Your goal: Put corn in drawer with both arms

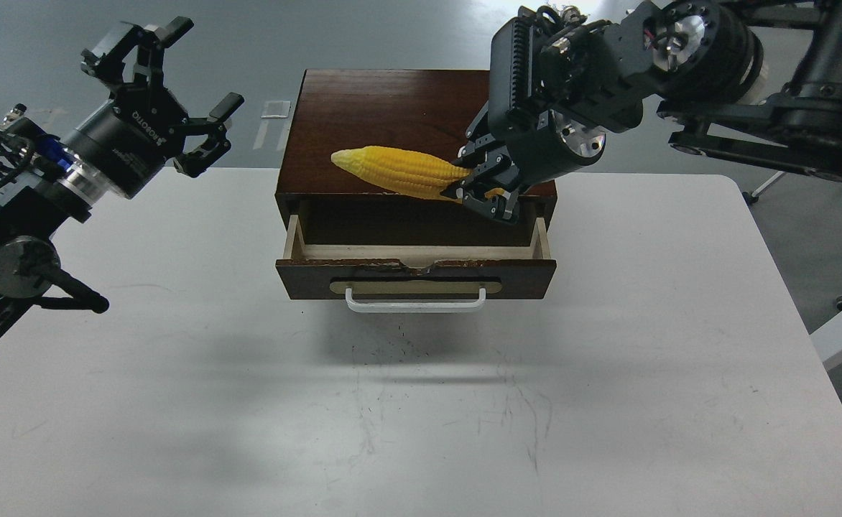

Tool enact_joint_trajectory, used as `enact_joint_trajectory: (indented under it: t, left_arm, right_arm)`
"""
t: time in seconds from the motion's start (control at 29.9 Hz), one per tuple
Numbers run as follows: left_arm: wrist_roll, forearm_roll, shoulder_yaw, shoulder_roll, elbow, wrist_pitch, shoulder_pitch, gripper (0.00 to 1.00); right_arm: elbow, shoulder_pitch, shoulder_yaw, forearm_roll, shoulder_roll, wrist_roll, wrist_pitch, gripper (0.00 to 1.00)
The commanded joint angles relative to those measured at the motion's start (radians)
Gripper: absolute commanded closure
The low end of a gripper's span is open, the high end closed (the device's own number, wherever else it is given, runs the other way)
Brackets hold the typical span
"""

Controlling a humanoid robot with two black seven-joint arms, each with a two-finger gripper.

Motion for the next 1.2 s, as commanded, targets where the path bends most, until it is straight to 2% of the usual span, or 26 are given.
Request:
enact_joint_trajectory:
  t: [0.0,0.2,0.23,0.3,0.37,0.4,0.43,0.5,0.77,0.9,1.07,1.17]
  left_arm:
    - [0.0,-0.003,-0.001,0.007,0.0,-0.014,0.0,0.01]
    - [-0.002,-0.003,-0.002,0.018,0.0,-0.025,0.002,0.01]
    - [-0.003,-0.003,-0.002,0.021,-0.001,-0.025,0.002,0.01]
    - [-0.003,-0.003,-0.002,0.021,-0.001,-0.025,0.002,0.01]
    - [-0.003,-0.003,-0.002,0.023,-0.001,-0.027,0.002,0.01]
    - [-0.003,-0.003,-0.002,0.021,0.0,-0.025,0.002,0.01]
    - [-0.003,-0.003,-0.002,0.021,0.0,-0.025,0.002,0.01]
    - [-0.003,-0.003,-0.002,0.021,-0.001,-0.025,0.003,0.01]
    - [-0.003,-0.003,-0.002,0.021,0.0,-0.025,0.005,0.01]
    - [-0.003,-0.003,-0.004,0.021,0.0,-0.027,0.005,0.01]
    - [-0.003,-0.003,-0.013,0.02,0.0,-0.027,0.006,0.01]
    - [-0.003,-0.003,-0.013,0.018,-0.001,-0.027,0.006,0.01]
  right_arm:
    - [-0.003,-0.008,-0.024,0.0,0.029,0.0,-0.003,0.87]
    - [-0.052,-0.045,-0.029,0.001,0.072,0.0,-0.003,0.77]
    - [-0.06,-0.051,-0.029,0.001,0.075,0.0,-0.003,0.7]
    - [-0.06,-0.056,-0.027,0.001,0.075,0.0,-0.003,0.65]
    - [-0.06,-0.056,-0.027,0.003,0.075,0.0,-0.003,0.54]
    - [-0.06,-0.057,-0.027,0.006,0.075,0.0,-0.003,0.45]
    - [-0.06,-0.057,-0.027,0.006,0.075,0.0,-0.003,0.45]
    - [-0.057,-0.057,-0.027,0.013,0.073,0.0,-0.003,0.37]
    - [-0.052,-0.056,-0.024,0.021,0.069,0.0,-0.005,0.24]
    - [-0.049,-0.045,-0.017,0.044,0.06,0.0,-0.007,0.22]
    - [-0.04,0.013,0.017,0.297,0.001,0.0,-0.005,0.07]
    - [-0.043,0.022,0.054,0.479,-0.054,0.0,-0.003,0.04]
